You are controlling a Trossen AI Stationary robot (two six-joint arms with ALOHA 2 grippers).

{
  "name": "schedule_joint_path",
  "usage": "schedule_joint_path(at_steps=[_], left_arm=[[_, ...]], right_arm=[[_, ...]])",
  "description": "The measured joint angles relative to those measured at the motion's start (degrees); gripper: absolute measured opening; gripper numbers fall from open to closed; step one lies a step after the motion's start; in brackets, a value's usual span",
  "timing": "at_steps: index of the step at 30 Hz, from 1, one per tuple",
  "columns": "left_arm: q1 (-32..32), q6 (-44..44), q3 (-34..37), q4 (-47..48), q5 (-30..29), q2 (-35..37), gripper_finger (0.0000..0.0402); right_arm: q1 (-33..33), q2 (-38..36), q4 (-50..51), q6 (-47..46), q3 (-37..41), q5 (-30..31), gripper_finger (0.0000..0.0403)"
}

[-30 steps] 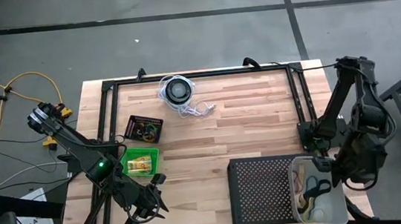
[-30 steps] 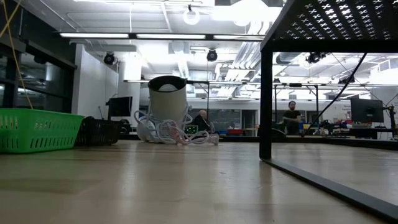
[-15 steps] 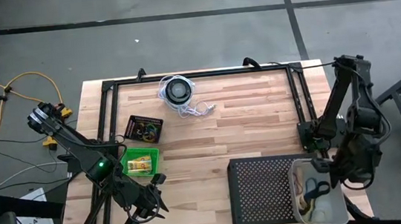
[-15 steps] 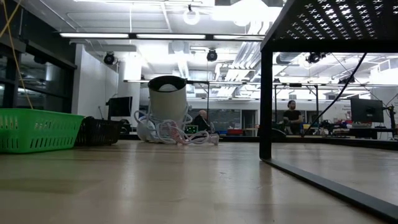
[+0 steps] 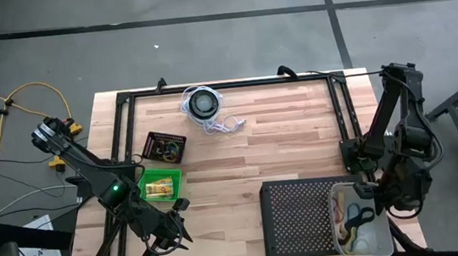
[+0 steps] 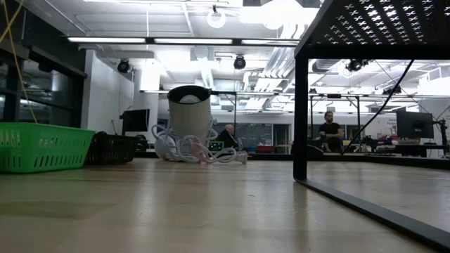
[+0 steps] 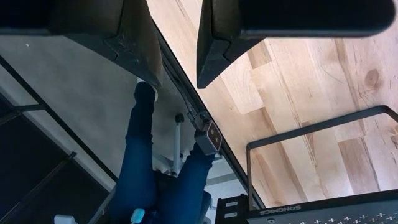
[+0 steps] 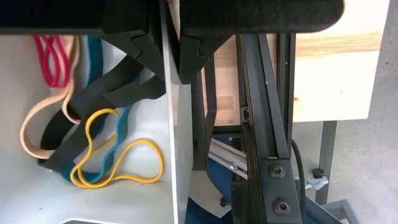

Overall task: Pick & Place Office Desk Supplies
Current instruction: Put the gray bin on the shelf

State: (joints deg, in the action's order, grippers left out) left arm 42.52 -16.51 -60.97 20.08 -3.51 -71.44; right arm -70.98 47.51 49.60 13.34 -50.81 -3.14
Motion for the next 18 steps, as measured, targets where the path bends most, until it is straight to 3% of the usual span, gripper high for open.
schedule_joint_path(at_steps=[18], left_arm=[[-0.02, 0.00, 0.00, 0.01, 0.01, 0.00, 0.0093]], right_arm=[[0.73, 0.00, 0.42, -0.32, 0.00, 0.22, 0.0002]])
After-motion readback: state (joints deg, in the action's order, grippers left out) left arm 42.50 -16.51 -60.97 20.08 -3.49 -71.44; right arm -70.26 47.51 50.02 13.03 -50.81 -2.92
